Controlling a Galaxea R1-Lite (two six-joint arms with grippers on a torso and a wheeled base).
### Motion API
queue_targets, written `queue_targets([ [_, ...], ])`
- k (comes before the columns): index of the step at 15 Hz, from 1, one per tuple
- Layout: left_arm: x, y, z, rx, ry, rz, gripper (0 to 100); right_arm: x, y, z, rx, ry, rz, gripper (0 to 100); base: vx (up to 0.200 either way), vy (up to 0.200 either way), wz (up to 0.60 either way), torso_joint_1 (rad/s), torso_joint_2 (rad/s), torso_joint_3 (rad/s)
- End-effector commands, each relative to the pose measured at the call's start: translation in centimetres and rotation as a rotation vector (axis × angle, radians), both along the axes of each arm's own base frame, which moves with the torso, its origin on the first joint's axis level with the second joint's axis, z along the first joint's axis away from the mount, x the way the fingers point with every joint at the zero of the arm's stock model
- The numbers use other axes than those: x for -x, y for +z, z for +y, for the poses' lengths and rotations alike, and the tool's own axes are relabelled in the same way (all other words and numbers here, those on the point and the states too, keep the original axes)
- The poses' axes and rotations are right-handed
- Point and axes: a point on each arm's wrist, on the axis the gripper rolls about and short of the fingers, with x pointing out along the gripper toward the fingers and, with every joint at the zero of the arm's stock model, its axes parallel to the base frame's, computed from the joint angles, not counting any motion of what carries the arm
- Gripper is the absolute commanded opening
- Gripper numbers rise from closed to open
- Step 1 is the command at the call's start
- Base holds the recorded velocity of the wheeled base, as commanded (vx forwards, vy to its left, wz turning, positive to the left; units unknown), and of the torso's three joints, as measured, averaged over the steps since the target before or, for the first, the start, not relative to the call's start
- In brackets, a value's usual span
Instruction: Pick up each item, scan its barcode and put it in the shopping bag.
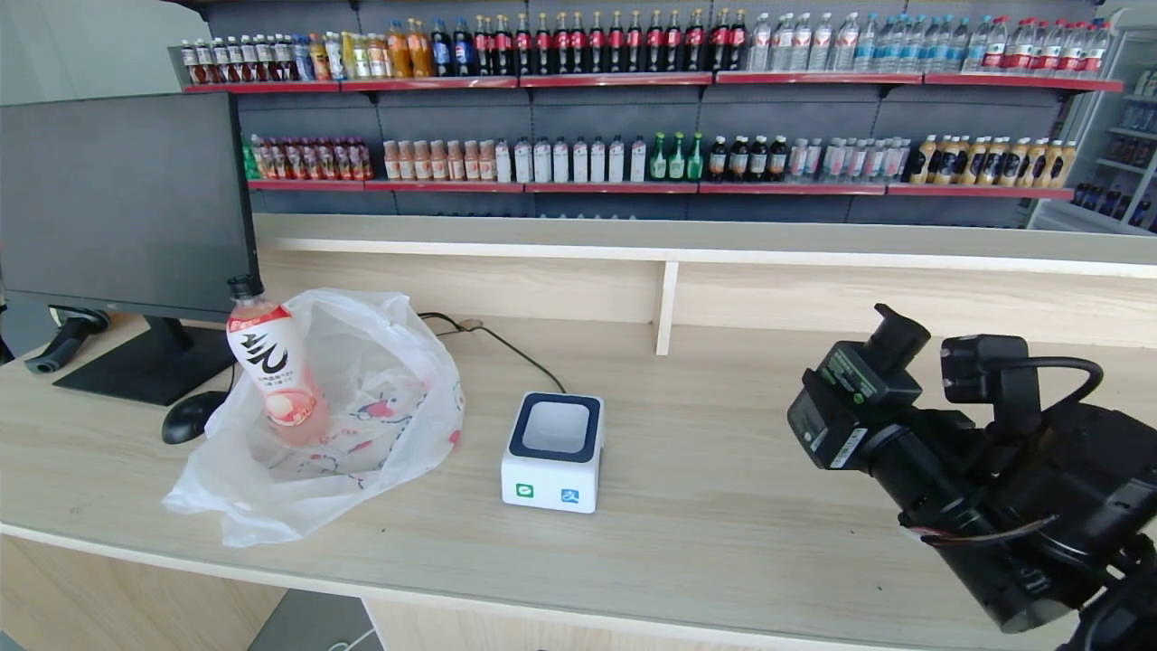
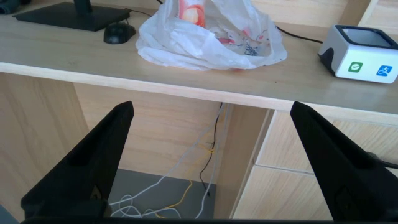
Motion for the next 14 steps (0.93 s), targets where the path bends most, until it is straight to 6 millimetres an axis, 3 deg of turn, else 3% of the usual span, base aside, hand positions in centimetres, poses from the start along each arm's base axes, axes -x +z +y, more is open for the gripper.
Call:
queue_targets([
  [1, 0.0, 0.0, 0.0, 0.0, 0.0, 0.0, 100, 1.9, 0.3, 0.4, -0.023, 0.06, 0.001, 0, 0.0, 0.0, 0.0, 0.0, 0.0, 0.0],
  [5, 0.0, 0.0, 0.0, 0.0, 0.002, 0.0, 100, 3.1, 0.7, 1.6, -0.079, 0.165, 0.0, 0, 0.0, 0.0, 0.0, 0.0, 0.0, 0.0],
  [10, 0.0, 0.0, 0.0, 0.0, 0.002, 0.0, 100, 3.5, 1.4, 3.2, -0.099, 0.498, -0.025, 0, 0.0, 0.0, 0.0, 0.0, 0.0, 0.0],
  [14, 0.0, 0.0, 0.0, 0.0, 0.0, 0.0, 100, 3.9, 2.2, 3.3, -0.219, 0.581, -0.01, 0, 0.0, 0.0, 0.0, 0.0, 0.0, 0.0],
])
